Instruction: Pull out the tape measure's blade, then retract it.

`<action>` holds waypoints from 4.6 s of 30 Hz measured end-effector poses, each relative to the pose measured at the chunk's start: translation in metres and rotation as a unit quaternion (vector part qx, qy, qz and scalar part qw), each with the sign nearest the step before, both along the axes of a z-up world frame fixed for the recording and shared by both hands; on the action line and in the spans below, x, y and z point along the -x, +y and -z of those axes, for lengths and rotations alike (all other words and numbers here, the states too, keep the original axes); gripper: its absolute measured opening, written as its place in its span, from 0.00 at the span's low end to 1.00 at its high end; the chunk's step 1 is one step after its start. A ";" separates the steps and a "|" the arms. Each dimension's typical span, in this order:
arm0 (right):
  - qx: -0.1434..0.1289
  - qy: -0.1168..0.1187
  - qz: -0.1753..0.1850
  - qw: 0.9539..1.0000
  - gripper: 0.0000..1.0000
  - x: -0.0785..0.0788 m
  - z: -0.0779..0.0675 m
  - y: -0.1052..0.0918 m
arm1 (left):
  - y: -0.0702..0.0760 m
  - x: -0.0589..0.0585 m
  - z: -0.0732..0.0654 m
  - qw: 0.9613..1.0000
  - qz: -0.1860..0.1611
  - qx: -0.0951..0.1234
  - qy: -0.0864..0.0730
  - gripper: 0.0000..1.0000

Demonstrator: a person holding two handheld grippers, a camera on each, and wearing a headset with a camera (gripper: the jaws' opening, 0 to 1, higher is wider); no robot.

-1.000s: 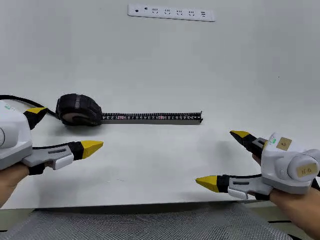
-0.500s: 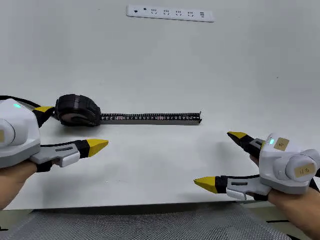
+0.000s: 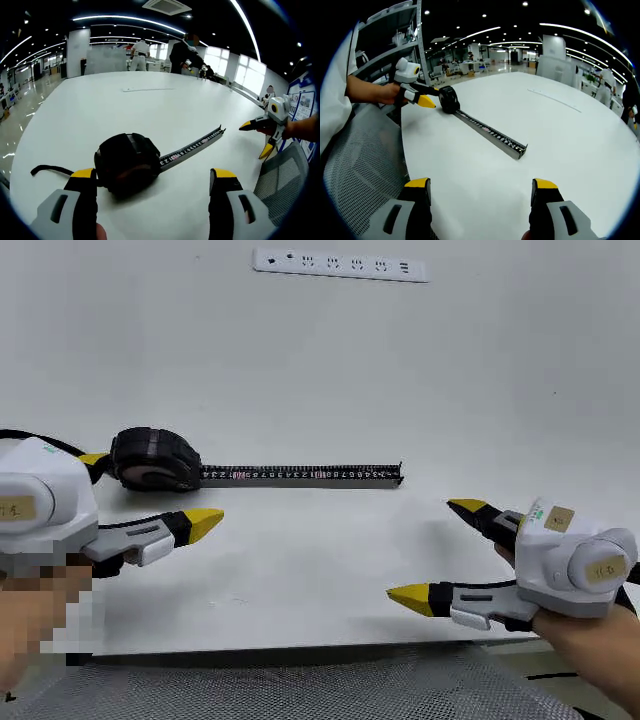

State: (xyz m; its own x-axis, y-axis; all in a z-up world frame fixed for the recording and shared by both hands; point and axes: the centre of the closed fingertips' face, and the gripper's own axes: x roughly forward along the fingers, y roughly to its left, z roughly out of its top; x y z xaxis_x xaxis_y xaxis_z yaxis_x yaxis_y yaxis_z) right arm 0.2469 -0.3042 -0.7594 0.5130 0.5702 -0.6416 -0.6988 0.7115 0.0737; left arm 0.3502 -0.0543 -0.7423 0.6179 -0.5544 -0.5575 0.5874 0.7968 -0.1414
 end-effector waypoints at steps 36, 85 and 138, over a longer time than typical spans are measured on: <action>0.053 -0.013 -0.090 0.994 0.45 -0.058 0.006 -0.015 | 0.013 -0.035 0.006 0.987 -0.160 0.017 0.014 0.70; 0.083 -0.002 -0.216 0.973 0.17 -0.091 0.028 0.001 | 0.020 -0.040 0.014 0.984 -0.178 -0.013 0.012 0.59; 0.084 -0.014 -0.231 0.969 0.10 -0.092 0.026 0.009 | 0.021 -0.040 0.015 0.984 -0.178 -0.011 0.025 0.57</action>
State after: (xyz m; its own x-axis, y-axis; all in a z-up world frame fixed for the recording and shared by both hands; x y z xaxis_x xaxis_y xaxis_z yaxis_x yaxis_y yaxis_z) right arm 0.3394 -0.2950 -0.7850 0.2459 0.6327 -0.7343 -0.9459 0.3222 -0.0392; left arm 0.3905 -0.0328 -0.7577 0.7417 -0.2955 -0.6022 0.2638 0.9539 -0.1432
